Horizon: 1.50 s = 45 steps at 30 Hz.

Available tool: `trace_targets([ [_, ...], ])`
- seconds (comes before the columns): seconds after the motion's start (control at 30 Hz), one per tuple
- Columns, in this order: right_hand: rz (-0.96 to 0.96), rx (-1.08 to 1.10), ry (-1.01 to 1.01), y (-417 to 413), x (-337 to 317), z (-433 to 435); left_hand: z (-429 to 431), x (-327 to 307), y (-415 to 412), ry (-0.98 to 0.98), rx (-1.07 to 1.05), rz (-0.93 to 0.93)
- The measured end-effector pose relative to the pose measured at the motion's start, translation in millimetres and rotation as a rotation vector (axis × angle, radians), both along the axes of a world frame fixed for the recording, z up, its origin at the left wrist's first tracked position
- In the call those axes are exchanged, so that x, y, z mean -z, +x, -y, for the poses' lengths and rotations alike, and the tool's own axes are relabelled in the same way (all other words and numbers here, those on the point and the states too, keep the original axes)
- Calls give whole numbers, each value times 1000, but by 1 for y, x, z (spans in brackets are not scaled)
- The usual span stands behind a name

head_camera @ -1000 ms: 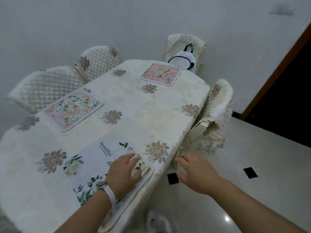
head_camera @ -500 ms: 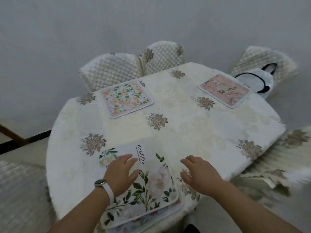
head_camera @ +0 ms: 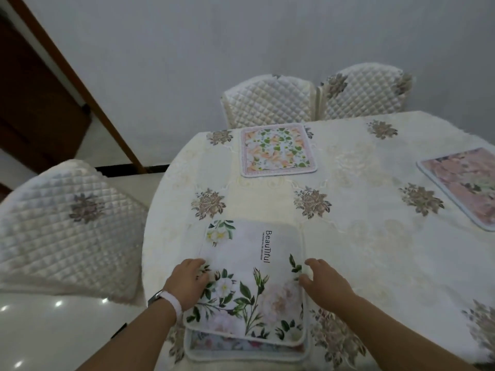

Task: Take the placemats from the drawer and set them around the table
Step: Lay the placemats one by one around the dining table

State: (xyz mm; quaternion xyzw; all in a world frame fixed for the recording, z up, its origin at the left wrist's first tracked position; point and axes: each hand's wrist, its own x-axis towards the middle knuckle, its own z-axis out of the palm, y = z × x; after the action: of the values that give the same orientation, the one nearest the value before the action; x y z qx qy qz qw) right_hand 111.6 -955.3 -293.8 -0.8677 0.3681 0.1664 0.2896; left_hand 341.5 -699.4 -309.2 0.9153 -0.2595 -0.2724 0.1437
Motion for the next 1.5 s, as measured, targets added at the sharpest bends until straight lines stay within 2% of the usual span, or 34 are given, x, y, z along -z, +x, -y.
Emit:
trace_targets([
  [0.2,-4,131,130,13,17,-8,-6,7,-4,-59,-313,-184],
  [0.43,101,399,175,32,22,-20,-5,15,-4,-188,-456,-223],
  [0.7,130,546,177,28,29,-37,-6,24,-12,-234,-441,-167],
  [0.97,105,623,168,25,26,-47,0,27,-15,-309,-495,-315],
  [1.13,150,778,195,12,23,-50,11,26,-22,-427,-323,-454],
  [1.5,264,930,55,-31,-8,-51,64,29,-26,-398,-164,-588],
])
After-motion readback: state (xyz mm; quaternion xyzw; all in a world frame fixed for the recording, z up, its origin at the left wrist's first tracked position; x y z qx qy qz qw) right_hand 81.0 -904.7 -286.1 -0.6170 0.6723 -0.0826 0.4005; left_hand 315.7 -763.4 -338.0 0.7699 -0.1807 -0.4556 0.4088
